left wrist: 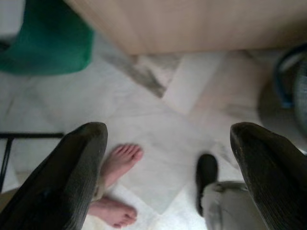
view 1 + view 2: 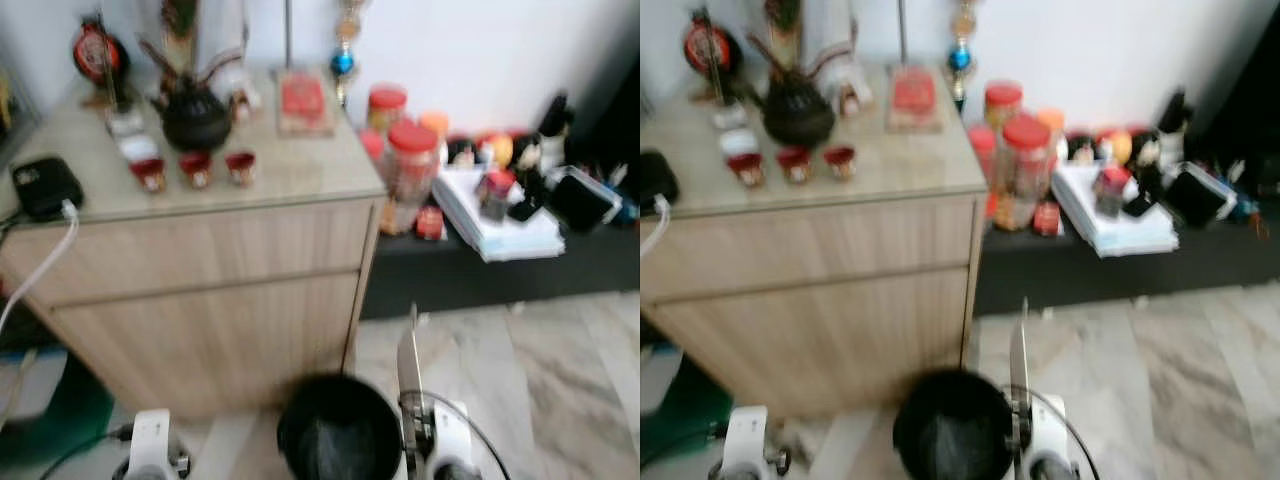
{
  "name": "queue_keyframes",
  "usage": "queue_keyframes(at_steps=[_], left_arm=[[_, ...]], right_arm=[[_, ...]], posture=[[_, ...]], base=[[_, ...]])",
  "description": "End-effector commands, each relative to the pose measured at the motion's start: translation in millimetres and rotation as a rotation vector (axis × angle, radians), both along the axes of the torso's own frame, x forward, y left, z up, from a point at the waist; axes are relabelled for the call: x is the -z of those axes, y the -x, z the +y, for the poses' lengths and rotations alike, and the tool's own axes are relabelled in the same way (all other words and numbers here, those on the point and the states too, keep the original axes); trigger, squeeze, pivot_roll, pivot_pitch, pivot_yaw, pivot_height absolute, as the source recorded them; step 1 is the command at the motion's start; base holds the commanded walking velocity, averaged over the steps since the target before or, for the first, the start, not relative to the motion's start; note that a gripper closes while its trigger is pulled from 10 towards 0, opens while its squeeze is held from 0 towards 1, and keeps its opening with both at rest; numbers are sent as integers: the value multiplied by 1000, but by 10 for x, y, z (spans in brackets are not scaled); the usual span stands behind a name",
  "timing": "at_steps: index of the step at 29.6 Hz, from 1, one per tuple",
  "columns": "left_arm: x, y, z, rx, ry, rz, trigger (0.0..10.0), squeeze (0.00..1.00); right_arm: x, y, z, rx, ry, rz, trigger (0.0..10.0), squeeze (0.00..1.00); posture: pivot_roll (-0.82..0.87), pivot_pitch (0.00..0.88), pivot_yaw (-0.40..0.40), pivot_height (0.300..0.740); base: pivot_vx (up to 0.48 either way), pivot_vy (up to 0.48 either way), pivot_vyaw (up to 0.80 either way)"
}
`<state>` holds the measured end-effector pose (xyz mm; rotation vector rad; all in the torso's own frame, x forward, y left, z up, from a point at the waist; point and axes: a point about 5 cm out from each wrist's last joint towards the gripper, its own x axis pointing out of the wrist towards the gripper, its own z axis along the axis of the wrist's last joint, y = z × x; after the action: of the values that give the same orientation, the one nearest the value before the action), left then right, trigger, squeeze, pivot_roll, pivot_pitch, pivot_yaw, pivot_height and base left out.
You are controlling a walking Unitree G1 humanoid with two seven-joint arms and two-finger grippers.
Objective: Picking trash to rubbish bin
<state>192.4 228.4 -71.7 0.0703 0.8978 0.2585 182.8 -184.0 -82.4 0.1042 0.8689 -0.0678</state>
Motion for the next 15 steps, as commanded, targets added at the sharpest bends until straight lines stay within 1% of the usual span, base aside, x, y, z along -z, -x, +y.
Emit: queue_keyframes(at_steps=[1, 4, 5, 9, 10, 11, 12, 13, 14, 15], left_arm=[[4, 27, 45, 1, -11, 13, 10000, 0], [4, 25, 41, 1, -6, 11, 10000, 0], [3, 10, 15, 10, 15, 4, 10000, 0], [3, 7, 9, 14, 18, 4, 10000, 0], [4, 8, 8, 16, 19, 6, 10000, 0], [4, 8, 7, 17, 19, 6, 10000, 0], [6, 9, 5, 19, 21, 9, 10000, 0], [6, 9, 5, 19, 21, 9, 10000, 0], [10, 11, -4, 28, 29, 13, 10000, 0], [11, 11, -7, 33, 32, 15, 10000, 0]], right_arm=[[-24, -48, 13, 8, -3, -19, 10000, 0], [-22, -46, 12, 3, 0, -14, 10000, 0], [-20, -45, 15, 1, -1, -11, 10000, 0], [-20, -45, 16, 0, -1, -10, 10000, 0], [5, -31, 53, -78, 32, 50, 10000, 0], [13, -27, 66, -117, 50, 72, 10000, 0], [0, -60, 92, -210, 86, 77, 10000, 0], [0, -60, 92, -210, 86, 77, 10000, 0], [-10, -93, 101, -402, 204, 110, 10000, 0], [-15, -105, 106, -452, 233, 113, 10000, 0]], posture=[[-13, 44, -30, 740], [-13, 44, -30, 740], [-13, 44, -30, 740], [-13, 44, -30, 740], [-11, 45, -32, 740], [-11, 46, -33, 740], [-11, 46, -35, 740], [-11, 46, -35, 740], [-11, 46, -35, 740], [-11, 46, -35, 740]], base=[[266, 0, 0], [266, 0, 0], [0, 0, 0], [0, 0, 0], [0, 0, 0], [0, 0, 0], [0, 0, 0], [0, 0, 0], [0, 0, 0], [0, 0, 0]])
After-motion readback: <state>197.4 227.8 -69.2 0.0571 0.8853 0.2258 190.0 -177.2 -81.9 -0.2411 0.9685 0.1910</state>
